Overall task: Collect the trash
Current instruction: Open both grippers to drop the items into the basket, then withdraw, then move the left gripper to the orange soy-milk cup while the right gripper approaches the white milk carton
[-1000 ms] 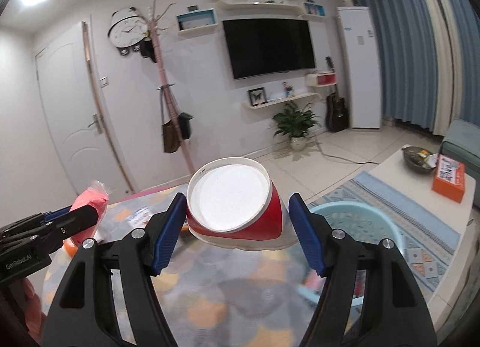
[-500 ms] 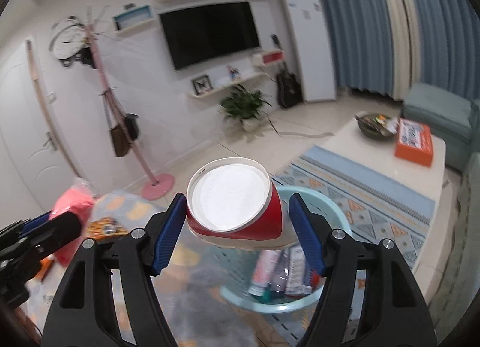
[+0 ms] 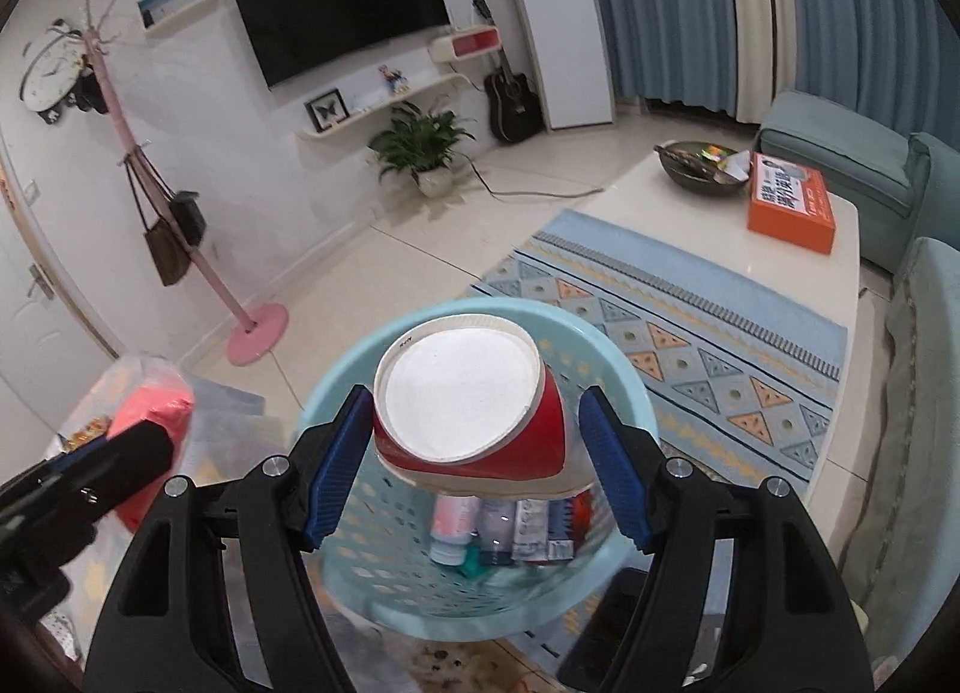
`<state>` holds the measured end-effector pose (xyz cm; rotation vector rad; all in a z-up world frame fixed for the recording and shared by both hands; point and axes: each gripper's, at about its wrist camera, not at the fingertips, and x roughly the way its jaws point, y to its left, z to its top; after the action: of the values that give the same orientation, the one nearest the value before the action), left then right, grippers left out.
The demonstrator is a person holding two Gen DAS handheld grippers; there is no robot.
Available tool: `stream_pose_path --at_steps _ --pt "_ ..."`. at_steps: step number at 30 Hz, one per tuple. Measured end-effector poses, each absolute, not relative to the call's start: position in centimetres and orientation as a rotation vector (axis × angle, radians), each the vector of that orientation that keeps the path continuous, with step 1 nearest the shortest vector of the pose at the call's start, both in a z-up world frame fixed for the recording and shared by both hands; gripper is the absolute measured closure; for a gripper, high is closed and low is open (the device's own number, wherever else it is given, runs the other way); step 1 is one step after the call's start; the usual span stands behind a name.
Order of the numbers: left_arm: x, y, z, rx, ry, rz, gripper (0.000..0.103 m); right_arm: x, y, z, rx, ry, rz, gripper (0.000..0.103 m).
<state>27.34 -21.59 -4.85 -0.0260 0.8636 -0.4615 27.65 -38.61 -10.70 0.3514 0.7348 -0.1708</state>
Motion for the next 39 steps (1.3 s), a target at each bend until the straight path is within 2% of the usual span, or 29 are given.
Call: stream_pose_path --at_steps 3,5,12,18,26,37,39 --pt "28.0 -21.7 -6.2 -0.038 0.899 -0.455 0.065 28.4 -39.3 -11.7 0.359 0.781 -0.187 0.036" --pt "28.0 -21.6 -6.5 -0.043 0.908 -0.457 0.055 28.6 -39.6 -12.3 0.367 0.803 -0.187 0.036" --pt "26.9 -20.8 -6.2 -0.087 0.903 -0.479 0.040 27.9 -39.6 -12.8 0.401 0.809 -0.159 0.028" --pt "25.6 -19.3 -5.5 -0.109 0.888 -0.473 0.040 26.8 -38.6 -11.8 0.422 0.800 -0.118 0.028" --pt "23.2 -16.9 -2.8 -0.131 0.819 -0.464 0.040 24.8 -35.5 -8.0 0.408 0.733 -0.018 0.027" --pt "18.9 -9.7 1.8 -0.173 0.703 -0.447 0.039 23.1 -29.9 -3.0 0.457 0.669 0.171 0.023" --pt "18.2 -8.1 2.6 -0.183 0.680 -0.432 0.032 22.8 -28.3 -2.2 0.434 0.657 0.191 0.022"
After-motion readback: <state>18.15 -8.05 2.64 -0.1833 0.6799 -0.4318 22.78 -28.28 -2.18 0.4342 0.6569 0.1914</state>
